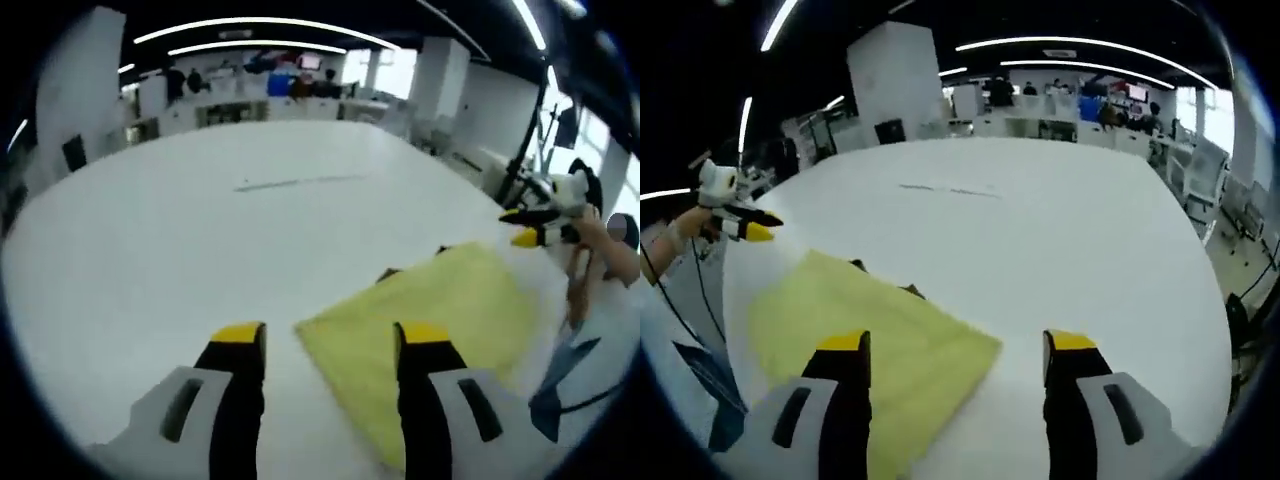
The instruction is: Fold the garment on the visible template until the final outline fits inside the template.
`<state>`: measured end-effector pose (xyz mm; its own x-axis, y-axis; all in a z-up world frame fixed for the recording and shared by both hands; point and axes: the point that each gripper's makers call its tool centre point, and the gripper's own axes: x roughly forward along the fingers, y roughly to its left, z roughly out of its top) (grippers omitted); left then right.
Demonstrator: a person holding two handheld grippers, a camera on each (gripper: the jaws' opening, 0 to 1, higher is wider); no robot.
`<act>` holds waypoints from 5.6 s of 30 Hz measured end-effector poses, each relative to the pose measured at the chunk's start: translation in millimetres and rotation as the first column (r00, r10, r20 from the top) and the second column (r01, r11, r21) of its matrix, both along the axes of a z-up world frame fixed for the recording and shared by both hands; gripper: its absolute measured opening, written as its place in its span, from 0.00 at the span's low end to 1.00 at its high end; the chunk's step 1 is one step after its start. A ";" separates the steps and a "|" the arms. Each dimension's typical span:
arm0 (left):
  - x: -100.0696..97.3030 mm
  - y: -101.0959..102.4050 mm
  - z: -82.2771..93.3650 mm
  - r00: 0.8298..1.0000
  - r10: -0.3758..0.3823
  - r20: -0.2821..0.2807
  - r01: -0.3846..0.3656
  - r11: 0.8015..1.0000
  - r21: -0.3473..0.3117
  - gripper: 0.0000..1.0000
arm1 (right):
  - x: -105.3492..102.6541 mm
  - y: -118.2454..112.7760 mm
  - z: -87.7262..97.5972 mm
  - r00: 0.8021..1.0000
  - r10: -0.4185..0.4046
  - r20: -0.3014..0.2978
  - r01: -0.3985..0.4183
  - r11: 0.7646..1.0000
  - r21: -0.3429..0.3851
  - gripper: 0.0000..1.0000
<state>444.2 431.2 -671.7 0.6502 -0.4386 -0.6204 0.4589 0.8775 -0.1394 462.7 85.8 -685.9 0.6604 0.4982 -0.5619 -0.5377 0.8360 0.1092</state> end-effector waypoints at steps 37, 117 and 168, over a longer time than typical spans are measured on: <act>-130.2 -17.6 -40.1 0.942 -0.141 -0.306 0.138 0.990 -0.030 0.78 | -131.2 -1.5 -34.6 0.981 0.018 -0.192 -0.028 0.998 -0.048 1.00; -124.6 -20.1 -85.7 0.923 -0.034 -0.384 0.017 0.999 -0.047 0.00 | -159.0 -6.8 -69.5 0.946 0.010 -0.325 -0.026 0.999 -0.043 0.02; -110.0 -15.4 -28.5 0.935 -0.161 -0.317 0.158 0.987 -0.036 0.00 | -138.4 -13.2 -14.5 0.975 0.015 -0.221 -0.018 1.000 -0.012 0.01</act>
<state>334.2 415.8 -700.2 0.3411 -0.5272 -0.7783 0.5232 0.7943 -0.3087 324.3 72.6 -700.3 0.5108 0.4988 -0.7002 -0.5152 0.8296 0.2152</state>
